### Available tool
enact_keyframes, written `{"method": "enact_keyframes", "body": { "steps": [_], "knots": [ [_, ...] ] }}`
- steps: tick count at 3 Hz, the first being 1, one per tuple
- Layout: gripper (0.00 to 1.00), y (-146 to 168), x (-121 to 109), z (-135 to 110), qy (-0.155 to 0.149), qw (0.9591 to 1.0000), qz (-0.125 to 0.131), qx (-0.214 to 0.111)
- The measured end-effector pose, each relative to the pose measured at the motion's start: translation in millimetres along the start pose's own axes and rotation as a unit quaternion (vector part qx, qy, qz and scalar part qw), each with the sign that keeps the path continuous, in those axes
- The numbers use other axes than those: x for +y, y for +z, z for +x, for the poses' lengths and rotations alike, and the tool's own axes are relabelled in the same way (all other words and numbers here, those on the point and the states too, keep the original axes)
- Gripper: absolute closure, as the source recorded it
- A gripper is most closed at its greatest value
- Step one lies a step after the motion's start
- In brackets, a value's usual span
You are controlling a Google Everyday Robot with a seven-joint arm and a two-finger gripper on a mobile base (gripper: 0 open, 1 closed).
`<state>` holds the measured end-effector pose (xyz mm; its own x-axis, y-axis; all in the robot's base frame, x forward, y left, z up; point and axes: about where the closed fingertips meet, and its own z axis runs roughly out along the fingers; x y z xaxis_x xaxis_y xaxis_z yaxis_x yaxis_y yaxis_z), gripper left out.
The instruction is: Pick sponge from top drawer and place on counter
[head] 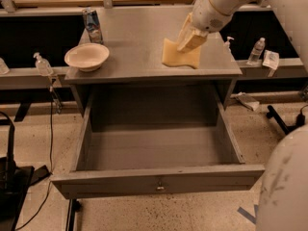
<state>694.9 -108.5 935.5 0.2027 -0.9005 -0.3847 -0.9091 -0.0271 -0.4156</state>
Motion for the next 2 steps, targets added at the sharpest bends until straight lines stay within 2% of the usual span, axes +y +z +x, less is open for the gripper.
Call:
{"method": "enact_keyframes", "body": {
  "steps": [2],
  "knots": [
    [1.0, 40, -44, -12, 0.016, 0.9989, 0.043, 0.012]
  ]
}}
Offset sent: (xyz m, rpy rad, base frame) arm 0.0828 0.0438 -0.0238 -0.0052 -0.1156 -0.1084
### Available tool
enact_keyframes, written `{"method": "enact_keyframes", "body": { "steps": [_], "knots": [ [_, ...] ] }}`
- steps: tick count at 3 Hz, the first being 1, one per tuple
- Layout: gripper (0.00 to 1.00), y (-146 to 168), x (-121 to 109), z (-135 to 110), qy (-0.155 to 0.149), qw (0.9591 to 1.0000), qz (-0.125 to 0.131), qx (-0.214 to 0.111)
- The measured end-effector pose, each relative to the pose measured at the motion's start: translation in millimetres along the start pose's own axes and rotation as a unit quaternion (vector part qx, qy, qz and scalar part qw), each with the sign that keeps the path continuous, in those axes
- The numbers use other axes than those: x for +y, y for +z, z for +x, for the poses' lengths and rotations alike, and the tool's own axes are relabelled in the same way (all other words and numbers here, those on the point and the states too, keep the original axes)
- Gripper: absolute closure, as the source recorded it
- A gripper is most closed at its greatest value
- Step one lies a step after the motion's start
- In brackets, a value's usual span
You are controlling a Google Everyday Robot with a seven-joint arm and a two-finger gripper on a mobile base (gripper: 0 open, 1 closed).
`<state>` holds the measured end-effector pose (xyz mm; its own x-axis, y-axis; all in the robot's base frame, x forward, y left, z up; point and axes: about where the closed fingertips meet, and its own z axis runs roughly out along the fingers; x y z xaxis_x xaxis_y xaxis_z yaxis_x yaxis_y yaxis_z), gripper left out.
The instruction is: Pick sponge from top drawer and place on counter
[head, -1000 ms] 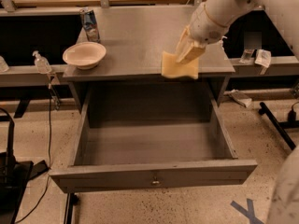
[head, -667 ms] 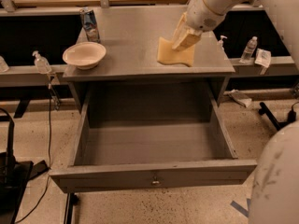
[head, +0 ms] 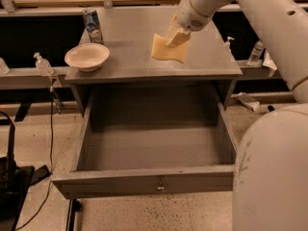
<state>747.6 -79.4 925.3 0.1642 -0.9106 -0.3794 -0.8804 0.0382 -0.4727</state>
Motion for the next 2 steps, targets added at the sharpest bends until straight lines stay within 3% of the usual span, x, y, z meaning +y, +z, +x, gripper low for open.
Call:
{"method": "enact_keyframes", "body": {
  "steps": [1, 2],
  "knots": [
    [1.0, 18, -8, 0, 0.0, 0.9999, 0.012, 0.007],
    [0.88, 33, -10, 2, 0.002, 0.9998, 0.011, 0.017]
  ]
}}
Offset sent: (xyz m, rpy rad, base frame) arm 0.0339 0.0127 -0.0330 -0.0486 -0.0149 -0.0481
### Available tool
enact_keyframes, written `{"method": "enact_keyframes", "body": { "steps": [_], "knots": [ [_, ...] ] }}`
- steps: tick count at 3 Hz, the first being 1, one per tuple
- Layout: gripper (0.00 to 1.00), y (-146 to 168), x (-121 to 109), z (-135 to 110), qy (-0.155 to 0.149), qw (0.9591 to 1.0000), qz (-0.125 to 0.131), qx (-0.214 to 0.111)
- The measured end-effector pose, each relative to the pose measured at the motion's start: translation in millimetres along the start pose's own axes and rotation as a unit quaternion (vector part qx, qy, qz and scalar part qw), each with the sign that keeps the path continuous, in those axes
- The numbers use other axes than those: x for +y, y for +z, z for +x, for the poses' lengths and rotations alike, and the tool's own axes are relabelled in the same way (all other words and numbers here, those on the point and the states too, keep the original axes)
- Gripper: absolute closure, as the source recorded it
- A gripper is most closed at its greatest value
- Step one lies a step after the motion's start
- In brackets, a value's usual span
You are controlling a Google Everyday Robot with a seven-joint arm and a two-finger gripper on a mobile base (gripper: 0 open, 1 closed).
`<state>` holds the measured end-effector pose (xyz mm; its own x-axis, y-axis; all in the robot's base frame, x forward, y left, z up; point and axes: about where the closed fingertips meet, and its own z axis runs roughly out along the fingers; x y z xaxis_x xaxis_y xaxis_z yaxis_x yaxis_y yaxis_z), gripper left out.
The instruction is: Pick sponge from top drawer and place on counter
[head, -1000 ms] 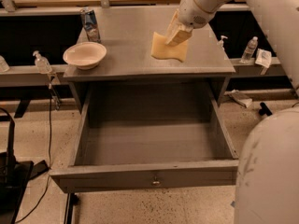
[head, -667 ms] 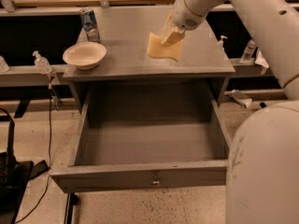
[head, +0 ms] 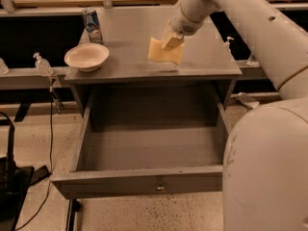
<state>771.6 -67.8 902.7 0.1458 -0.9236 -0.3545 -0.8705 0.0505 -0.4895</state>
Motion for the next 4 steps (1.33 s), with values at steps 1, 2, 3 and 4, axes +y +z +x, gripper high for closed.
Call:
{"method": "enact_keyframes", "body": {
  "steps": [1, 2, 3, 4],
  "knots": [
    [0.64, 3, 1, -1, 0.0, 1.0, -0.003, 0.0],
    [0.41, 7, 3, -1, -0.001, 1.0, -0.005, 0.0],
    [0.18, 11, 4, -2, -0.001, 1.0, -0.008, -0.001],
    [0.0, 15, 5, -2, -0.001, 0.9999, -0.011, -0.001]
  ]
}}
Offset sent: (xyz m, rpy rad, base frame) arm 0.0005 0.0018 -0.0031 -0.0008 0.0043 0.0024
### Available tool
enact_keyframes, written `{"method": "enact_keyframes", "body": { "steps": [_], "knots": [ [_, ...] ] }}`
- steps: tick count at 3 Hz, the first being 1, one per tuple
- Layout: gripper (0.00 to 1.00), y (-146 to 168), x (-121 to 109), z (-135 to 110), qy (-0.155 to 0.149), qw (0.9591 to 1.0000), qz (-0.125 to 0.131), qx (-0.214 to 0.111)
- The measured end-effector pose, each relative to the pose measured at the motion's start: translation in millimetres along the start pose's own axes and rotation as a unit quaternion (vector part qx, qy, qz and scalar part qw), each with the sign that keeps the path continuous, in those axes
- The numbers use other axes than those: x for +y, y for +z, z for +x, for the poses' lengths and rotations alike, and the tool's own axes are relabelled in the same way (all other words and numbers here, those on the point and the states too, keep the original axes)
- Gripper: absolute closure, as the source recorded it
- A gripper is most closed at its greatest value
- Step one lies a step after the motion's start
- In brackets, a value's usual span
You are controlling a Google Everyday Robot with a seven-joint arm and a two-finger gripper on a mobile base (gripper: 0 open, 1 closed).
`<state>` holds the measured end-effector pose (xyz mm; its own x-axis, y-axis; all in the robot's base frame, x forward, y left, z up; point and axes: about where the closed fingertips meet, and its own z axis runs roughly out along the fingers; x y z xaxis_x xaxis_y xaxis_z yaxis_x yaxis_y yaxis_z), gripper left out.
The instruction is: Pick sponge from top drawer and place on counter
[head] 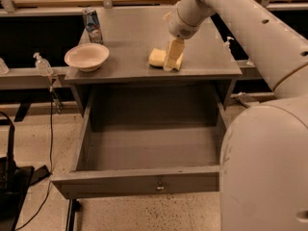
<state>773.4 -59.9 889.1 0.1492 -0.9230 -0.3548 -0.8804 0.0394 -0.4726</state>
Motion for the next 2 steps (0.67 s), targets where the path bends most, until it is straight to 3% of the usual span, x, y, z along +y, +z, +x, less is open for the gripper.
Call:
{"method": "enact_keyframes", "body": {
  "steps": [1, 2],
  "knots": [
    [0.0, -0.5, -0.4, 0.3, 0.002, 1.0, 0.003, -0.004],
    [0.0, -8.9, -4.9, 5.3, 0.03, 0.9964, 0.045, -0.064]
  ]
}}
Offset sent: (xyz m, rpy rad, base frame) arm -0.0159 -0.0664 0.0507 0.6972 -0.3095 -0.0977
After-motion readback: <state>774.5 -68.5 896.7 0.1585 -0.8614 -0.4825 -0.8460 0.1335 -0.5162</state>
